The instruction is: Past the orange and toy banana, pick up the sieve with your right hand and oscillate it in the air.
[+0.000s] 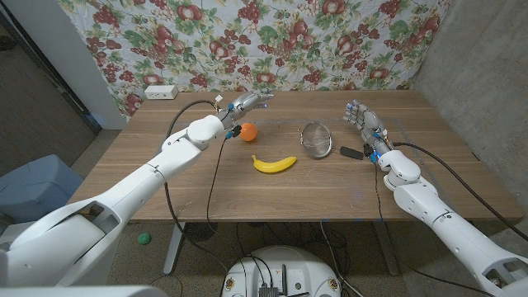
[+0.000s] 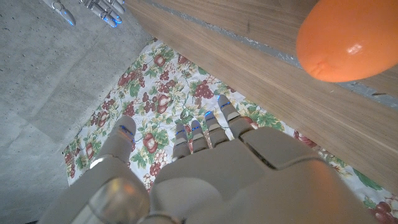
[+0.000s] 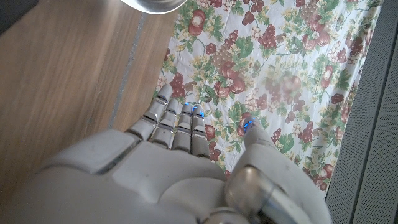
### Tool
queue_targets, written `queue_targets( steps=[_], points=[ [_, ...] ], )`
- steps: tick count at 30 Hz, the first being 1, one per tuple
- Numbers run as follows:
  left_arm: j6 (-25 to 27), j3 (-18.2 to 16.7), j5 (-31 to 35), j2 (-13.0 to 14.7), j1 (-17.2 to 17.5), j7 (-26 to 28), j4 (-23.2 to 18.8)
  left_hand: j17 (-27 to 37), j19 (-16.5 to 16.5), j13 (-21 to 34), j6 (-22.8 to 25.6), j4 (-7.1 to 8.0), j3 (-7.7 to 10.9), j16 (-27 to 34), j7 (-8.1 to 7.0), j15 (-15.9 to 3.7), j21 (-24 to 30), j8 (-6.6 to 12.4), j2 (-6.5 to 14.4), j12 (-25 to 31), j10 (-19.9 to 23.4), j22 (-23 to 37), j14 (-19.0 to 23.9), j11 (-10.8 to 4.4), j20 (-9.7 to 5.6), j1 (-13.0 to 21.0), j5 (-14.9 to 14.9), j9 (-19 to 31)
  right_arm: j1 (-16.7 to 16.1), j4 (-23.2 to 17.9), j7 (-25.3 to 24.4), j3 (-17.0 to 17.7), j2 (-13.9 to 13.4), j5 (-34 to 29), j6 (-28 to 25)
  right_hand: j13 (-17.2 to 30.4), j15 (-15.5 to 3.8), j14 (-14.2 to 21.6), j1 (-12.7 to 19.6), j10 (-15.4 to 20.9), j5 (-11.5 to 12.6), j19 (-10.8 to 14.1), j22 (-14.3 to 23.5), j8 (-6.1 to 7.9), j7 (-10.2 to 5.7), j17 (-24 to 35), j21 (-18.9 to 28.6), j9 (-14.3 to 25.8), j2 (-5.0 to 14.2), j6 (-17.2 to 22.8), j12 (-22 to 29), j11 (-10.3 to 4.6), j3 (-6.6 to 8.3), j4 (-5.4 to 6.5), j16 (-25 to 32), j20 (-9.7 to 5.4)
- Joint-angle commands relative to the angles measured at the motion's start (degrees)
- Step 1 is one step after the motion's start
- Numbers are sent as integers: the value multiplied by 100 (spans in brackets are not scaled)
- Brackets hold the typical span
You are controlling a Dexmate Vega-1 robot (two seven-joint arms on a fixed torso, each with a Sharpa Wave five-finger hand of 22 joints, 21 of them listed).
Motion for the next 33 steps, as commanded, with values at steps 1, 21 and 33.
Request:
queue_targets(
  steps=[1, 21, 33],
  points=[
    [411, 181, 211, 55, -107, -142, -287, 27, -44, 34, -4, -41, 2, -30, 32, 23, -28, 7, -3, -26, -45, 21, -32, 1, -5, 95, -9, 14, -95, -45, 29, 63, -48, 43, 69, 8, 20, 31, 18, 67, 23, 70, 9, 47, 15, -9, -42, 18, 42, 55, 42, -8, 24, -29, 29, 1],
    [1042, 429, 589, 142, -213, -242, -722, 33, -8, 43, 116, -83, 33, 2, 146, -22, -76, 97, -94, -27, -8, 22, 59, -28, 20, 343, 0, 27, -295, -180, -1, 160, -118, 105, 113, 9, 12, 29, 3, 83, 26, 94, 11, 47, 19, -26, -109, 20, 45, 87, 38, 8, 31, -37, 29, -3],
    [1256, 602, 808, 121, -285, -309, -791, 36, 99, 46, 203, -91, 48, 33, 175, -37, -75, 146, -165, -22, 38, 20, 189, -57, 27, 512, 2, 33, -397, -226, -41, 207, -124, 116, 167, 11, 22, 32, -2, 117, 28, 113, 12, 47, 27, -36, -143, 20, 48, 106, 45, 5, 36, -43, 30, 7]
  ],
)
